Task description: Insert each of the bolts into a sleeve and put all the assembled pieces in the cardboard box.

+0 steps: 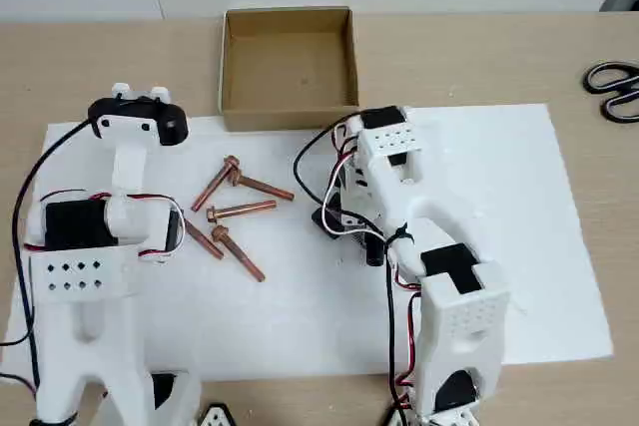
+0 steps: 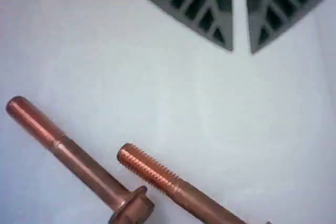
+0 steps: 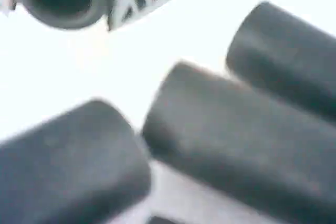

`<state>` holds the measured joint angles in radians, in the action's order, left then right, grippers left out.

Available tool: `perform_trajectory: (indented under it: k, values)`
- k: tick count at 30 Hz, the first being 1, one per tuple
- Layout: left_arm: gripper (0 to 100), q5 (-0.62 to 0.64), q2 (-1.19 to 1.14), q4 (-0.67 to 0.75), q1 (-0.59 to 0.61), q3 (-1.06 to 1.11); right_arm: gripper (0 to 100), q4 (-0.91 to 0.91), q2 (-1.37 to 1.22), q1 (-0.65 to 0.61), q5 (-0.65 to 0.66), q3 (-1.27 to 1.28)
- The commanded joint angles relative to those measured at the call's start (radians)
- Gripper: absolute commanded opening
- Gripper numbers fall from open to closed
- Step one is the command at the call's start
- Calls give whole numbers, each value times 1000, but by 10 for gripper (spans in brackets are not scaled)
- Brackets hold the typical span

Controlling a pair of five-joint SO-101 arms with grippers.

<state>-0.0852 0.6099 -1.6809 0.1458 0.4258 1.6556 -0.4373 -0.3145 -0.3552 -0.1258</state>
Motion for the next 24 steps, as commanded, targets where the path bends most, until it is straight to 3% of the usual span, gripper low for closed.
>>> perform_trajectory:
  k: [1,6,13,18,24]
  values:
    - [6,-2,8,-5,3,-4,3,27,10,-2,5,-54]
    - [6,9,8,-6,3,-8,3,27,12,-2,5,-54]
    - [6,236,9,-8,-5,-64,3,47,113,-4,5,-54]
    - [6,299,2,0,-5,-182,3,48,219,-1,5,-54]
    - [6,399,-2,123,2,-191,3,54,243,1,3,-51]
